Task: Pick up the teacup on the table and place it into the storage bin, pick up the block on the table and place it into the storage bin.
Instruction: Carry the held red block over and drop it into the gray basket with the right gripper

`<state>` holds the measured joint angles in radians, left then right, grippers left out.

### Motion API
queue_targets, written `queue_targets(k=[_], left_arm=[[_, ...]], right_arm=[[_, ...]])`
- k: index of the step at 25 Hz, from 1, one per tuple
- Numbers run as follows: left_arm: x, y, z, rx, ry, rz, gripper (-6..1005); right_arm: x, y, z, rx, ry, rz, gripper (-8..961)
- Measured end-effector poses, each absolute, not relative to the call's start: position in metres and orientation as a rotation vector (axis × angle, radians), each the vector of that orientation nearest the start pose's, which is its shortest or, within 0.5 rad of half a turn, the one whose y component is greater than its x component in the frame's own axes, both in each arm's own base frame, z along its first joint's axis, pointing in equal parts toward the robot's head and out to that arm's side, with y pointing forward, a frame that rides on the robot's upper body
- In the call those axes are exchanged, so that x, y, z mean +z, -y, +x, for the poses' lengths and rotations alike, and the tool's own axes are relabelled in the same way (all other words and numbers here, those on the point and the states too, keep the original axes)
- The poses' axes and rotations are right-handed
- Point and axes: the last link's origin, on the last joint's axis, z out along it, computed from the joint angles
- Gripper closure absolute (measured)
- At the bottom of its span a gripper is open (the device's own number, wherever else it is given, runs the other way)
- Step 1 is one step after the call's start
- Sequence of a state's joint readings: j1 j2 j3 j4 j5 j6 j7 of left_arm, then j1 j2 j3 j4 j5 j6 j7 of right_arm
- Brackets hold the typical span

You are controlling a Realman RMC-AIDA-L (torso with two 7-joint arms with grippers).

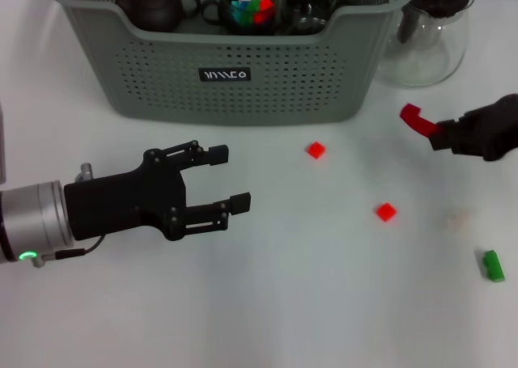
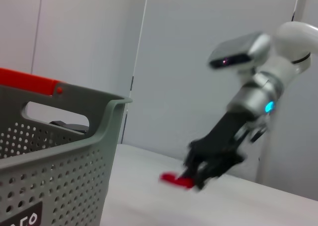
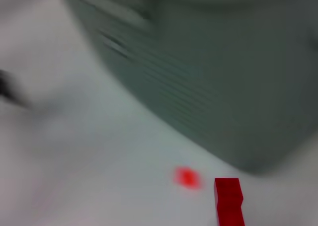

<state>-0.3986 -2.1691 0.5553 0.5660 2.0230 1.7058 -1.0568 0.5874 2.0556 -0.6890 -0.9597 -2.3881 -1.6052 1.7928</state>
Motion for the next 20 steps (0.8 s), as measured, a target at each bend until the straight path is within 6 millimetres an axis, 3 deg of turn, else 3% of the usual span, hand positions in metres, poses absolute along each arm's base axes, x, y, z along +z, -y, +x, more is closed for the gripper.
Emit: queue_targets(k=[4,6,11,15,20], left_arm=[[-0.034,-0.264,-0.277,-0.936,0.487,-2.688,215],[-0.034,-0.264,-0.277,-0.937,0.484,-2.687,215],[-0.032,-0.266,-0.276,-0.949,0.483,-2.673,215],[-0.031,-0.267,-0.276,-0.953,0.481,-2.669,215],[-0.033,-0.267,-0.274,-0.962,0.487,-2.671,215]], right_arm=[[0.075,-0.322,0.249,0.41,-0.719,-2.931,743],[0.09,-0.312,0.244,0.532,-0.669,-2.951,742],[0.112,-0.312,0.231,0.879,-0.549,-2.791,737],[0.109,-0.333,0.206,1.028,-0.51,-2.692,734],[0.086,-0.395,0.161,0.943,-0.641,-2.567,730]])
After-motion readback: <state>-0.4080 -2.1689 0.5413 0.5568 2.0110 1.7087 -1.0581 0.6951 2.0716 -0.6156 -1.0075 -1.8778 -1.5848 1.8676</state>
